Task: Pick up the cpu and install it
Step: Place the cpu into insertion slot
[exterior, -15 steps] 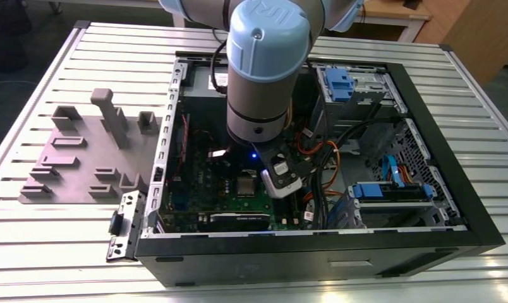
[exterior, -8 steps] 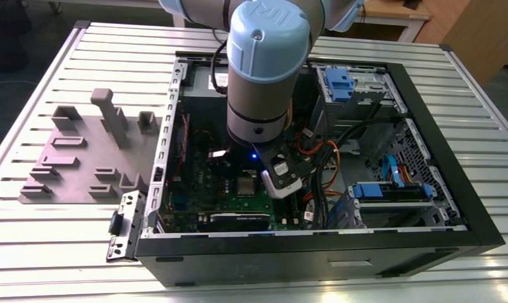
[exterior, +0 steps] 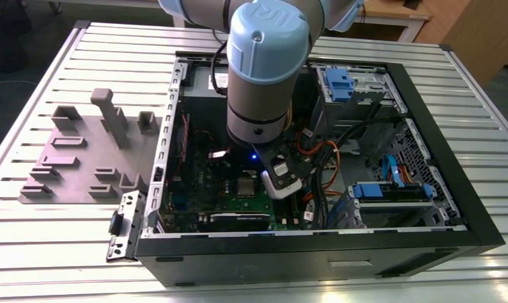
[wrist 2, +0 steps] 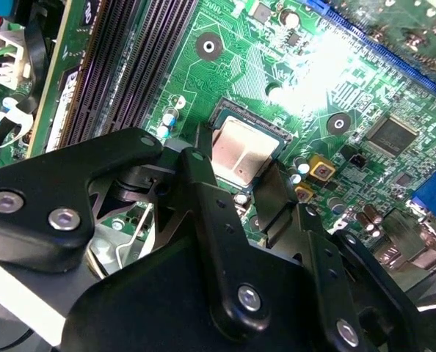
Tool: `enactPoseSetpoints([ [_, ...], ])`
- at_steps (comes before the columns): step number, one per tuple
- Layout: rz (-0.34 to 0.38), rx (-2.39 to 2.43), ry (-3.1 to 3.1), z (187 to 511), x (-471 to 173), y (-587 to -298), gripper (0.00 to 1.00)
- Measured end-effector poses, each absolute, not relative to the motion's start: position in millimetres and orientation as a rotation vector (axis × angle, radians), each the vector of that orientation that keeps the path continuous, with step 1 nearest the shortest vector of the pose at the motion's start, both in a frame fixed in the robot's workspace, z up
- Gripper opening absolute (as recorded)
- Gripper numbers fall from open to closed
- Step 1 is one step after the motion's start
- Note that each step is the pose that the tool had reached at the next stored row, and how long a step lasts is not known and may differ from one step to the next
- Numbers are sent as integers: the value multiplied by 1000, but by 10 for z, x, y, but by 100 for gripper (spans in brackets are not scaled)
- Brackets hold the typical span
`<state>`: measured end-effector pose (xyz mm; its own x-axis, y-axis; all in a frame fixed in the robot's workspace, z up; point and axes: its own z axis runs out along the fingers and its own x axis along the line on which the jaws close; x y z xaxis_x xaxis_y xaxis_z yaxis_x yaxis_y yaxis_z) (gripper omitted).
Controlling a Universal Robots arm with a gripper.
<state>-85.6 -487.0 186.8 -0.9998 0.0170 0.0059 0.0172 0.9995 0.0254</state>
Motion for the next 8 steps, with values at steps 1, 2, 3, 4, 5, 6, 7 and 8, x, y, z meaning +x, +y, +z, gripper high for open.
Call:
enactPoseSetpoints([
  [1,-40,-27,-3136,1868,-857,-4870,47],
  [2,-40,-27,-3136,1868,-857,-4870,47],
  [3,-40,-27,-3136,1870,-857,-4869,47],
  [4,-41,-27,-3136,1875,-856,-4869,47],
  [5,-42,-27,-3136,1882,-856,-4868,47],
  [6,-42,-27,-3136,1887,-856,-4867,47],
  [7,-42,-28,-3136,1888,-856,-4867,47],
  [8,-41,-28,-3136,1890,-856,-4868,47],
])
